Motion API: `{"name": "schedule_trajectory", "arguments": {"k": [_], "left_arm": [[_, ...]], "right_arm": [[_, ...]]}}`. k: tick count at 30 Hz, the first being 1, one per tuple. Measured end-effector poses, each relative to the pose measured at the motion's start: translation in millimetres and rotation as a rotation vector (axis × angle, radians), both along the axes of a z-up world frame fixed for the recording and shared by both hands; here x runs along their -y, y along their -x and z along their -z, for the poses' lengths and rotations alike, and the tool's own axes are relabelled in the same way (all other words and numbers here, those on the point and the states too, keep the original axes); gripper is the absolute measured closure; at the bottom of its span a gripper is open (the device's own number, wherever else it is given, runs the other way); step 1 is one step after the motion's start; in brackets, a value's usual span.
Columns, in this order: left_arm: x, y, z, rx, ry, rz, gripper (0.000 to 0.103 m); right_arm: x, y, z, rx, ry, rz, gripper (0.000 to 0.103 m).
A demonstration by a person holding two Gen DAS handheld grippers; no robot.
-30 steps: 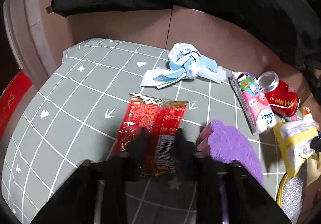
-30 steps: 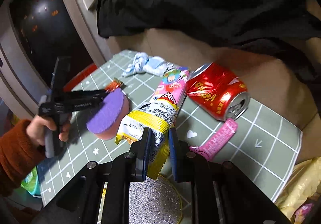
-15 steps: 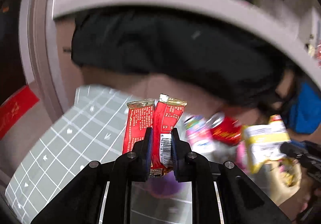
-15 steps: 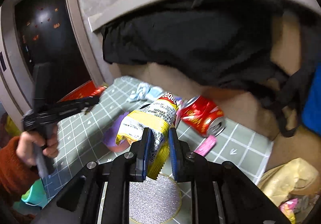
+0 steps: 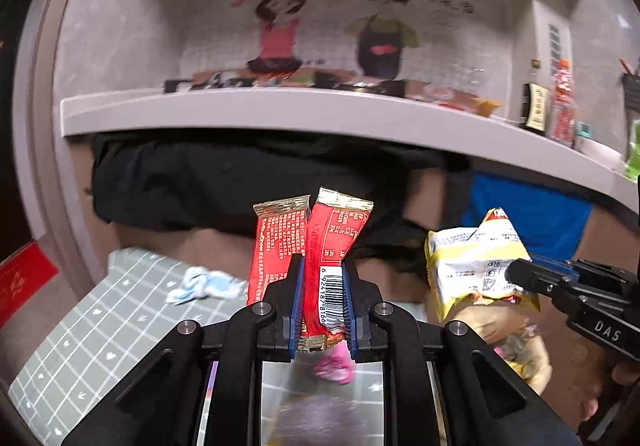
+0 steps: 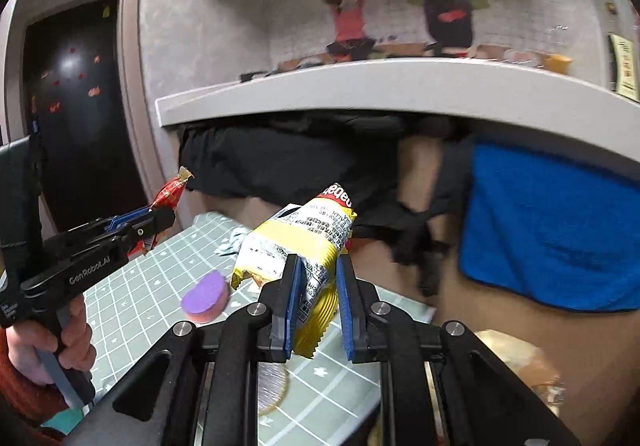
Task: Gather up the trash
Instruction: 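Carry the red wrappers and snack bag over the yellow trash bag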
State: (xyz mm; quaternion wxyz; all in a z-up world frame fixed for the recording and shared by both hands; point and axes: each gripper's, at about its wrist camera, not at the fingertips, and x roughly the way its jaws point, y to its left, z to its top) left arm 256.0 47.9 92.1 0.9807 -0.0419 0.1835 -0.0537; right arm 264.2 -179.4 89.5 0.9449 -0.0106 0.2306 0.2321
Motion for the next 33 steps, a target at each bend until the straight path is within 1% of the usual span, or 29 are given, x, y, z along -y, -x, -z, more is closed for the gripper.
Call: {"name": "schedule_trajectory", "arguments": {"k": [3, 7, 10, 13, 17, 19, 25, 33], "left_arm": [[25.9, 5.5, -6.1, 0.03, 0.003, 0.028, 0.085], [60.9, 6.7, -9.9, 0.037, 0.01, 0.079, 0.085], [88.9, 5.0, -10.8, 0.031, 0.007, 0.124, 0.085], [108.8, 3.6, -7.4, 0.023, 0.009, 0.158, 0.085], [134.5, -1.0, -0.9, 0.007, 0.016, 0.205, 0.085], [144.8, -2.5, 4.8, -0.003, 0.021, 0.227, 0.085], [176.0, -12.1, 27.7, -0.065, 0.012, 0.29, 0.085], [190.6, -28.0, 50.1, -0.128, 0.028, 0.323, 0.085]], "right_arm": [[29.5, 9.8, -2.0, 0.027, 0.019, 0.057, 0.087], [64.6, 20.4, 1.3, 0.028, 0.011, 0.11, 0.087], [84.8, 26.7, 2.1, 0.029, 0.005, 0.145, 0.087], [109.7, 33.9, 2.4, 0.036, -0.002, 0.19, 0.087], [131.0, 36.6, 3.2, 0.036, -0.009, 0.231, 0.087], [135.4, 38.4, 3.3, 0.04, -0.006, 0.253, 0.087], [156.4, 38.8, 12.2, 0.031, -0.019, 0.297, 0.087], [169.2, 28.4, 30.5, -0.015, -0.026, 0.314, 0.087]]}}
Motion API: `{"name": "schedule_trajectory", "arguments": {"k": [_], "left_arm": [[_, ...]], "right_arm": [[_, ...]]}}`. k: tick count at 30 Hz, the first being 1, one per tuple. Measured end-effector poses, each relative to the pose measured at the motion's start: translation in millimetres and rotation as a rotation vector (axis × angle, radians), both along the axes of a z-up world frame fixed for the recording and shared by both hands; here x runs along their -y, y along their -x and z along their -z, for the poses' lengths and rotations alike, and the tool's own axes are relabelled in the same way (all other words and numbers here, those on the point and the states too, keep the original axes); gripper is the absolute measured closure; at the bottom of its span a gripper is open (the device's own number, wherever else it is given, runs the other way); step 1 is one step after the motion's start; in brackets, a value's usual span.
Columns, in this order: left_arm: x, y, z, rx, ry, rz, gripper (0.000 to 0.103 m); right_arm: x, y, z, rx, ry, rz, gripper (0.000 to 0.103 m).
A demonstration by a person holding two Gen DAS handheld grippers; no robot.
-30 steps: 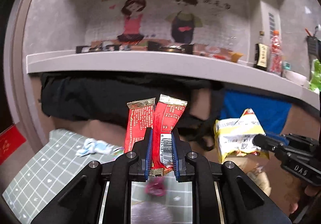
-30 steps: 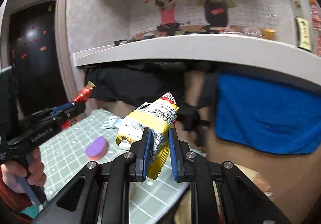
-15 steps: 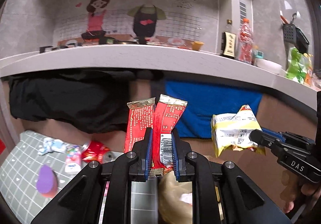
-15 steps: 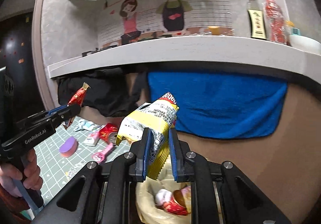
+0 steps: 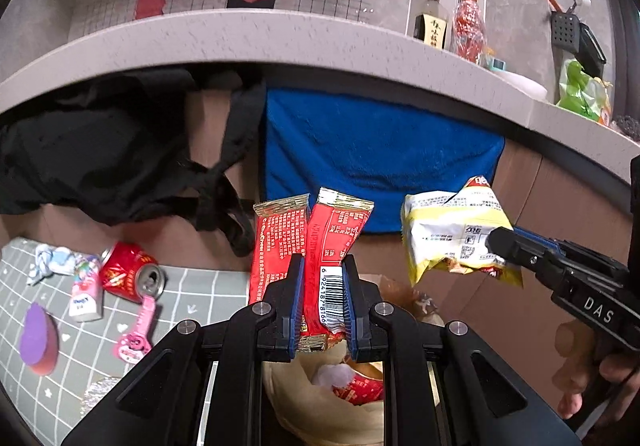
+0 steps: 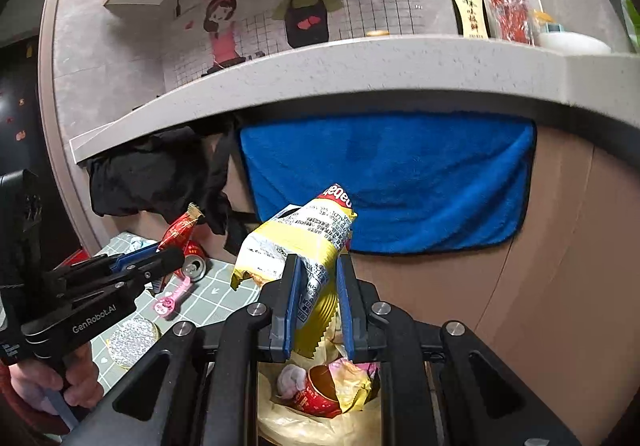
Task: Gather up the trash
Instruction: 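Carry the red wrappers and snack bag over the yellow trash bag, then open both tools to drop the wrappers into the yellow bag, then grasp the blue-white cloth with left while right grasps the red can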
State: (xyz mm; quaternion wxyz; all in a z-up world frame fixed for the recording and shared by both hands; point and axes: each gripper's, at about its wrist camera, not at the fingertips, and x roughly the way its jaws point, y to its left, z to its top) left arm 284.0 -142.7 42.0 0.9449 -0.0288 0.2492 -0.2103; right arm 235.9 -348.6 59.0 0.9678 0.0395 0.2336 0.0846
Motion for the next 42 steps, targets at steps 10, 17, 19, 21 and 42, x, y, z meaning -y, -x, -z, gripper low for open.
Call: {"name": "schedule_trajectory", "arguments": {"k": [10, 17, 19, 21, 42], "left_arm": [[11.7, -27.2, 26.8, -0.105, 0.019, 0.032, 0.085], [18.3, -55.8, 51.0, -0.248, 0.089, 0.16, 0.07], [15.5, -67.7, 62.6, -0.337, 0.122, 0.189, 0.066], [7.8, -71.4, 66.2, -0.353, 0.115, 0.171, 0.066], [-158.9, -24.9, -11.7, -0.053, 0.01, -0.126, 0.065]], "right_arm": [[9.6, -18.3, 24.5, -0.061, -0.024, 0.013, 0.086], [15.7, -31.7, 44.0, -0.083, -0.053, 0.011, 0.079], [22.0, -45.3, 62.2, -0.164, -0.089, 0.033, 0.075], [27.8, -50.6, 76.4, -0.213, -0.136, 0.033, 0.074], [-47.3, -29.6, 34.2, -0.109, -0.11, -0.058, 0.073]]}}
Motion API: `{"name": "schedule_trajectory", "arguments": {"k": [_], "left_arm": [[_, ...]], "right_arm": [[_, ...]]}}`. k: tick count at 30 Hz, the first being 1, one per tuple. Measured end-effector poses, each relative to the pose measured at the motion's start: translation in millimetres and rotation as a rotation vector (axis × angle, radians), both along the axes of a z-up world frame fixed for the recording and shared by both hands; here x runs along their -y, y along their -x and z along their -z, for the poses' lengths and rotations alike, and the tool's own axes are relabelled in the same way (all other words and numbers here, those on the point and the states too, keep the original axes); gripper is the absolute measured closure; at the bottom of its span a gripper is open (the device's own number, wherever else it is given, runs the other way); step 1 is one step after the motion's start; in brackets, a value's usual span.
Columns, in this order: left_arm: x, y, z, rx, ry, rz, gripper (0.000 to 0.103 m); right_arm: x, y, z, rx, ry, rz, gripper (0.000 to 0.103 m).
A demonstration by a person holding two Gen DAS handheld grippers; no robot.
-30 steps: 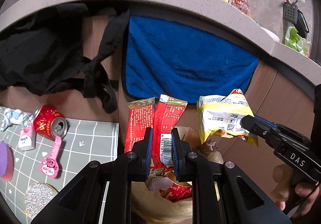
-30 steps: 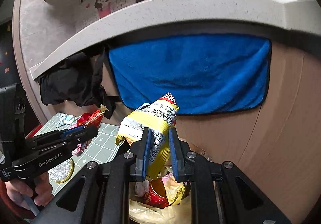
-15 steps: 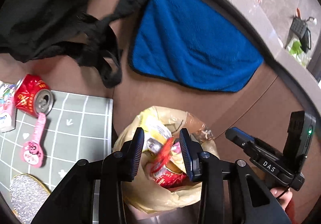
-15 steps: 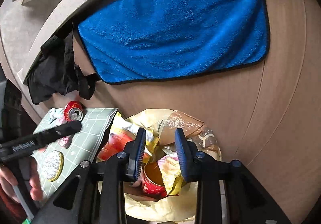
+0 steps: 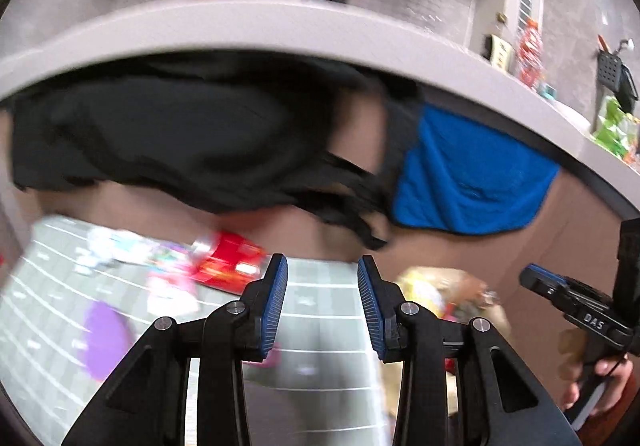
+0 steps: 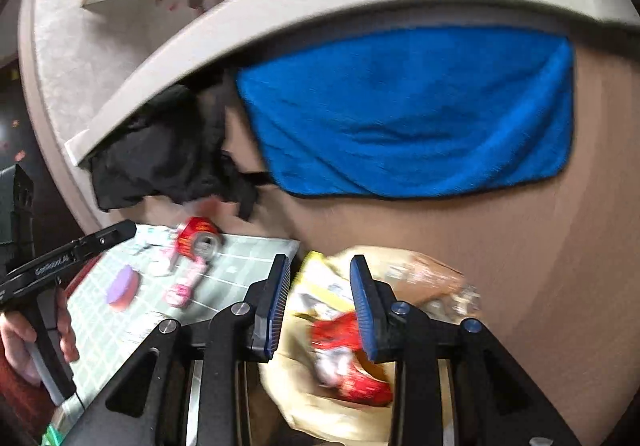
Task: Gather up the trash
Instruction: 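Grasp the blue-white cloth with left while right grasps the red can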
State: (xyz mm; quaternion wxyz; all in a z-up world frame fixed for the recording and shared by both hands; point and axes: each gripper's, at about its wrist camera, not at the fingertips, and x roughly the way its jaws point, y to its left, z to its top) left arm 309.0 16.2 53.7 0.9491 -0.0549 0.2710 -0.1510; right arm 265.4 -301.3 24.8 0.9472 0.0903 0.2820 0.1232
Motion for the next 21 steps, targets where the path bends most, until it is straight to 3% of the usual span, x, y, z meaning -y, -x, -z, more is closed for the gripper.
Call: {"name": "schedule_trajectory", "arguments": {"k": [4, 11, 15, 17, 21], "left_arm": [[-70.0, 18.0, -21.9, 0.046, -0.017, -0.118, 0.065], [-162.7, 47.5, -24.0, 0.048, -0.032, -0.265, 0.065], [-202.4, 51.5, -4.5, -0.001, 0.03, -0.302, 0.061], [-218.0, 45.7, 17.0, -0.054, 0.099, -0.298, 0.059], [-220.4, 25.4, 56.8, -0.134, 0.156, -0.275, 0.058]], "right_arm": [[-47.7, -7.0, -5.1, 0.003, -0.009, -0.095, 0.073], [-137.3, -15.2, 12.4, -0.045, 0.013, -0.248, 0.073], [-177.5, -20.6, 23.3, -0.076, 0.046, -0.3, 0.073], [-189.7, -21.8, 26.1, -0.079, 0.052, -0.316, 0.073], [-205.7, -22.5, 28.8, -0.076, 0.068, -0.332, 0.073]]}}
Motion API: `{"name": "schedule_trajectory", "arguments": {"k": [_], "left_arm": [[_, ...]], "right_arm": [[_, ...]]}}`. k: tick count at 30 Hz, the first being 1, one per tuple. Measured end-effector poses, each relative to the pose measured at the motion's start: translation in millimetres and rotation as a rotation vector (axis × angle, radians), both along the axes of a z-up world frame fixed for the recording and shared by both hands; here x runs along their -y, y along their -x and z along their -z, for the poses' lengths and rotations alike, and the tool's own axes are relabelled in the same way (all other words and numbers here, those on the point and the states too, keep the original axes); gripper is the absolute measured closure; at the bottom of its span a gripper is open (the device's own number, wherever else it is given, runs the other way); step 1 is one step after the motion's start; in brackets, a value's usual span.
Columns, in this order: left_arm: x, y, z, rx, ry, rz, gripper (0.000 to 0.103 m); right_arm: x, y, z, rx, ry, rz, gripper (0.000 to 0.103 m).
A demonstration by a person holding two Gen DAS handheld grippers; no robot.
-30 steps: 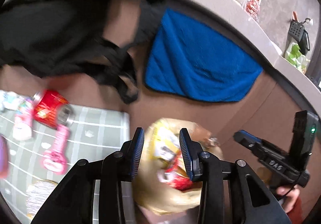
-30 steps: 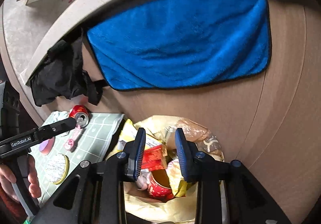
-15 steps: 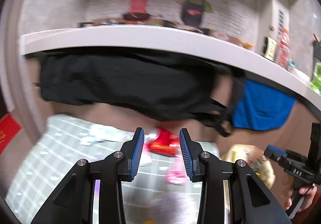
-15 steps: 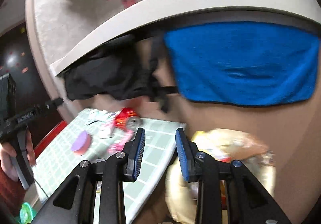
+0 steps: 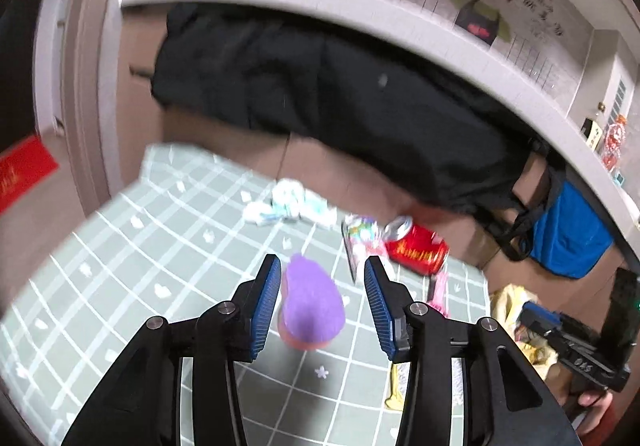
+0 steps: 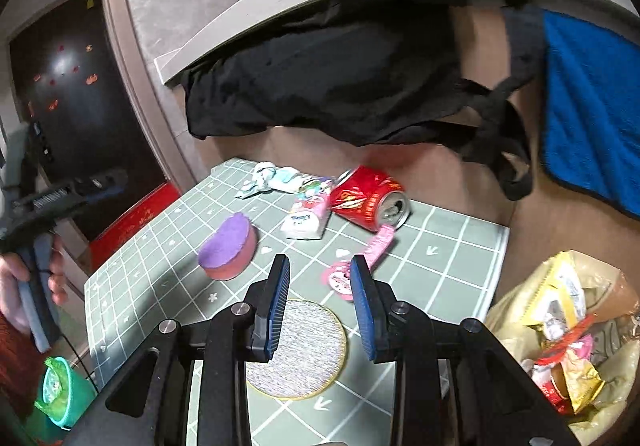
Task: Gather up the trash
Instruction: 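Grasp the blue-white cloth with left while right grasps the red can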
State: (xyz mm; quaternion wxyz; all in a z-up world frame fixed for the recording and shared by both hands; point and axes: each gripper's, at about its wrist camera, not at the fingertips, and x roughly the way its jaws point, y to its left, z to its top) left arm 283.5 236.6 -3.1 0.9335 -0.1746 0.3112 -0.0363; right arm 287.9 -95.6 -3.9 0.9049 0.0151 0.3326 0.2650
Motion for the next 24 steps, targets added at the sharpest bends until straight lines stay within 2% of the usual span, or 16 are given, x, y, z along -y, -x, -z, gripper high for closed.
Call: {"name": "schedule_trajectory", "arguments": {"k": [2, 5, 7, 10, 13, 15, 18, 20, 24], "left_arm": [[3.7, -17.3, 19.7, -0.032, 0.021, 0.033, 0.059], [4.8, -49.0, 32.6, -0.052, 0.047, 0.068, 0.058], [2.5, -73.7, 37.1, -0.043, 0.03, 0.072, 0.058], [0.4, -121.5, 46.3, -0.03, -0.053, 0.055, 0.058], [-0.8, -163.0, 56.8, -0.045, -0.103, 0.037, 0.057], [1.2, -191.3, 65.8, -0.075, -0.139, 0.028, 0.052], [9.6, -228.8, 82.3, -0.155, -0.234, 0.026, 0.052], [10.2, -243.4, 89.9, -0.194, -0.253, 0.019, 0.052], [2.5, -255.8, 101.0, -0.247, -0.19, -0.012, 0.052]], "right_arm": [[-5.4, -1.0, 1.9, 0.008, 0.02, -0.002, 0.073], [-6.4, -4.3, 3.9, 0.02, 0.044, 0.004, 0.073], [-3.4, -8.1, 4.5, 0.024, 0.047, 0.016, 0.073], [2.5, -21.2, 9.9, 0.026, 0.043, 0.045, 0.073], [8.3, -34.5, 15.5, 0.022, 0.034, 0.069, 0.073], [10.6, -45.4, 20.5, 0.015, 0.03, 0.084, 0.073], [14.2, -60.9, 27.1, -0.003, 0.015, 0.092, 0.073], [13.9, -72.4, 29.9, -0.015, 0.01, 0.08, 0.073], [2.2, -96.5, 33.5, -0.039, 0.022, 0.032, 0.073]]}}
